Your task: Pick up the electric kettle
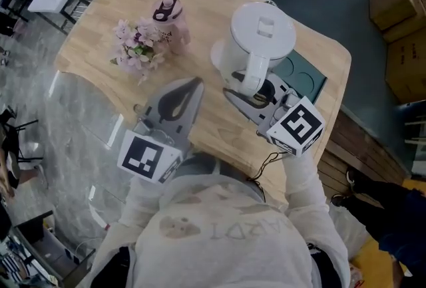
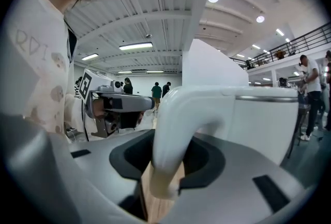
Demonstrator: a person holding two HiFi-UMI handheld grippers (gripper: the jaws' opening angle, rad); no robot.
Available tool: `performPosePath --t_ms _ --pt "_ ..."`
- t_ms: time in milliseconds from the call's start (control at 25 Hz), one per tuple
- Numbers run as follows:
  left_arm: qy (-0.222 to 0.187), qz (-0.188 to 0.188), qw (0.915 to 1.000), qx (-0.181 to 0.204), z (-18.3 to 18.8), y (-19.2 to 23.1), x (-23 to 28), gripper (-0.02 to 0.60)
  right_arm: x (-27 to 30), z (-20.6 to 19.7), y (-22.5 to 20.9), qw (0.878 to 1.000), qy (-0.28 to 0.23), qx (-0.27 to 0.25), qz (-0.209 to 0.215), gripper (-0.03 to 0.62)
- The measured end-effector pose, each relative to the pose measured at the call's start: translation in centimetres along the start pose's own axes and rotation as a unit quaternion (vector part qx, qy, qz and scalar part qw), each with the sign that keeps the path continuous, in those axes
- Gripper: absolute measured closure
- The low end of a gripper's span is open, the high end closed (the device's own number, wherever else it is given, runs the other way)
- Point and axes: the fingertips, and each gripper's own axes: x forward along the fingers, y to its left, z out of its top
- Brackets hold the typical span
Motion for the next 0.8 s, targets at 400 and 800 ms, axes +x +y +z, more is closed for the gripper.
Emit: performPosePath --t_ms 400,800 --pt "-0.016 -0.016 0.9996 0.014 1.4 -3.9 -1.9 0.566 -4.9 2.7 5.8 1.0 -0.007 -0.015 -0.011 0.453" --pt "-0.015 -0.029 0.9993 0.016 1.5 -6.7 -2.9 0.566 -7.7 4.7 8.6 0.998 -0.046 -0.012 -0.037 0.453"
